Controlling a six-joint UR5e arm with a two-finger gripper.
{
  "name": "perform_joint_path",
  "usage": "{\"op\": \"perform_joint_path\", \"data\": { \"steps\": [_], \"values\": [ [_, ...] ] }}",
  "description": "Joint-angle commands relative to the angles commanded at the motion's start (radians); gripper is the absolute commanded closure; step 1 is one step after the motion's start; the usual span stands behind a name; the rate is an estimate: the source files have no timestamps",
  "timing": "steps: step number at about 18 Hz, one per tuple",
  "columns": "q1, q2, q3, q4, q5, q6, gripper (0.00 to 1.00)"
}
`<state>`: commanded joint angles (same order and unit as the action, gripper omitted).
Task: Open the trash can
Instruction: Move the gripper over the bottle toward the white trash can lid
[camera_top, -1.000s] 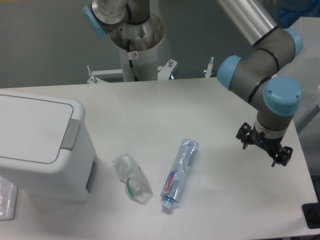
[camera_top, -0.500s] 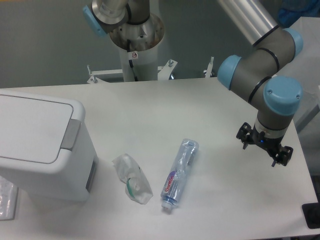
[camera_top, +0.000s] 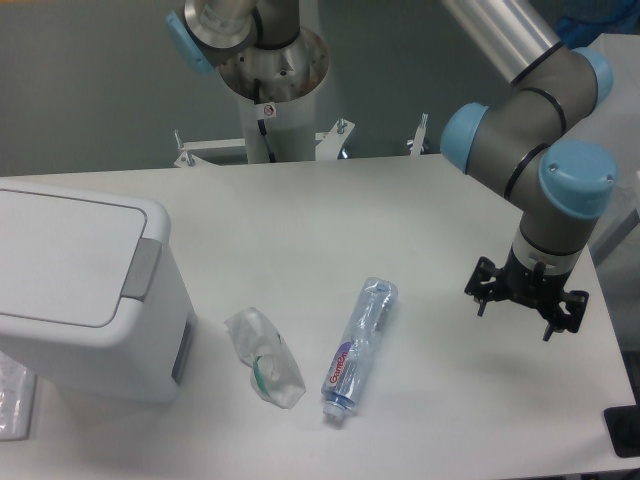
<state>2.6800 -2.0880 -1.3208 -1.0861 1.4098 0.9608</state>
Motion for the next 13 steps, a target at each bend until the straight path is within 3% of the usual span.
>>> {"op": "perform_joint_path", "data": {
  "steps": [5, 13],
  "values": [
    [-0.095, 0.049, 0.012, -0.009, 0.001, -0.207, 0.00],
    [-0.193, 0.107, 0.035, -0.011, -0.057, -0.396, 0.00]
  ]
}}
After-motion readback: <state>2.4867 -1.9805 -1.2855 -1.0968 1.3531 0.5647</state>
